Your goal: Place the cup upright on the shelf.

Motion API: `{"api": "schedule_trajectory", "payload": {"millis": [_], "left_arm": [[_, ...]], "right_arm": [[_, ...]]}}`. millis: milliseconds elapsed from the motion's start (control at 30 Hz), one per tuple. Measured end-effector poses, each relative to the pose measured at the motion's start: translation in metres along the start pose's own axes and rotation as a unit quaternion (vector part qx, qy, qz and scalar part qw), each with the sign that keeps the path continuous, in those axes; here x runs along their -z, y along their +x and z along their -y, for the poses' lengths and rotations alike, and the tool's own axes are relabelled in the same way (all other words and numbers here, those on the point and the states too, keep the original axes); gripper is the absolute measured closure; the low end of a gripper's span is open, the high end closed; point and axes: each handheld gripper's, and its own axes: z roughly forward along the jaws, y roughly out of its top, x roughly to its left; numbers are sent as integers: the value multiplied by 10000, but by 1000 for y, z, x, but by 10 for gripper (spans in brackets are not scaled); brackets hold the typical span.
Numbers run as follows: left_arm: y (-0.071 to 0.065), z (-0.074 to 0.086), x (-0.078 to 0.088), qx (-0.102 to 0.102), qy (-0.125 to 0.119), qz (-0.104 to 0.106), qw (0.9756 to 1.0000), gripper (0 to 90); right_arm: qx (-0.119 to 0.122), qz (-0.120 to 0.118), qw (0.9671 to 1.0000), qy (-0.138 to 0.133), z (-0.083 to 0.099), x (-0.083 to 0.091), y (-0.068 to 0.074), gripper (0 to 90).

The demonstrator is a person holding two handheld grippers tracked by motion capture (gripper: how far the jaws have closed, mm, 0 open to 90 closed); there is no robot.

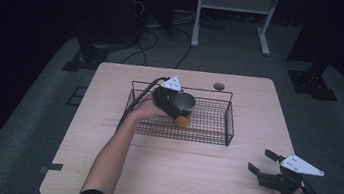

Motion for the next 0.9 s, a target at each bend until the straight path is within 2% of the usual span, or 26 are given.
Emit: {"api": "schedule_trajectory", "payload": {"millis": [200,333,433,900], "left_arm": [[-3,-8,7,-97,-156,-74,9998,18],[-5,-10,10,-69,-194,-94,9997,18],[-8,-13,13,-85,-201,-98,9997,18],[-24,-22,34,-157,-564,-45,9983,19]], "right_arm": [[6,-19,10000,-5,0,0,0,137],[3,-24,10000,-8,0,1,0,137],[4,-6,10000,5,0,1,0,137],[1,70,10000,33,0,0,1,137]]}}
